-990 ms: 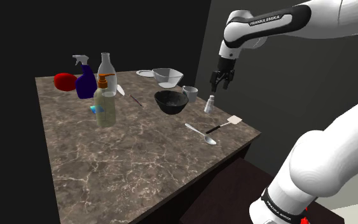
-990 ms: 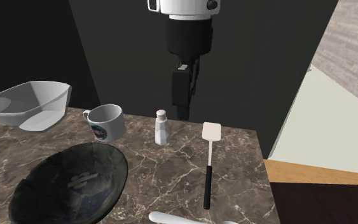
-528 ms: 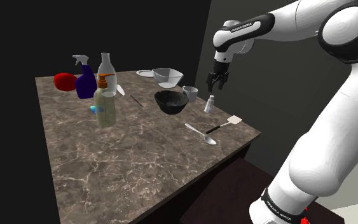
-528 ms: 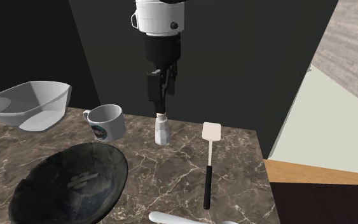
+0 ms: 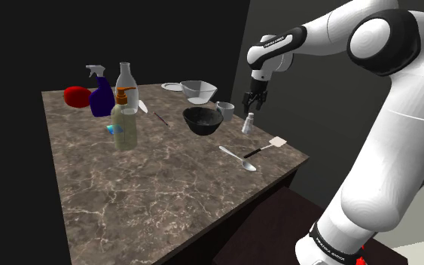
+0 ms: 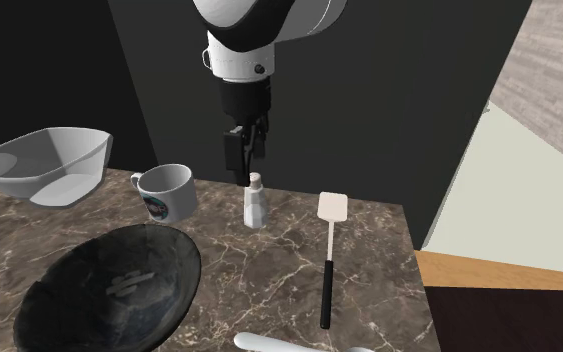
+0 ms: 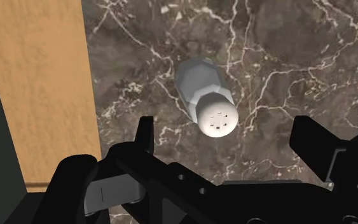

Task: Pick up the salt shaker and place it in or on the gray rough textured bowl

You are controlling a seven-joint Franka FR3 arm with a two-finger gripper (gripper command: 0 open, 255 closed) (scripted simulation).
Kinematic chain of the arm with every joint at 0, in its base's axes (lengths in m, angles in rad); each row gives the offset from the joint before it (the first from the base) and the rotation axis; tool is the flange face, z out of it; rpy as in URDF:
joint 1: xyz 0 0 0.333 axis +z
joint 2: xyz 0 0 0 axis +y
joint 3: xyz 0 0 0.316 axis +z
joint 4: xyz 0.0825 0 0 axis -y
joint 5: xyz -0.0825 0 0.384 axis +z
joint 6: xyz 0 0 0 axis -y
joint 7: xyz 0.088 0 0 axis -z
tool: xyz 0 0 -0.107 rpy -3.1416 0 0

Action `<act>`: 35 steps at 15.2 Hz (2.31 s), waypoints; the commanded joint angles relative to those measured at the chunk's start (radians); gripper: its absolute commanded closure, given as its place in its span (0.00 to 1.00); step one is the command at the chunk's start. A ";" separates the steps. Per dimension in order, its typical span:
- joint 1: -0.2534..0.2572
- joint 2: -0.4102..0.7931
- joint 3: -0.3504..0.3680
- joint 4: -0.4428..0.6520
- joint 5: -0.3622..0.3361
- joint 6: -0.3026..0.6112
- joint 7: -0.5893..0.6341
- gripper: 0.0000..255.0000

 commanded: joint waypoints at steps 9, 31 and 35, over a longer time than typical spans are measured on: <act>-0.002 0.018 0.000 -0.029 0.010 0.045 -0.008 0.00; 0.002 -0.026 -0.001 0.071 -0.014 -0.094 0.010 1.00; 0.003 -0.036 -0.001 0.115 -0.019 -0.146 0.013 1.00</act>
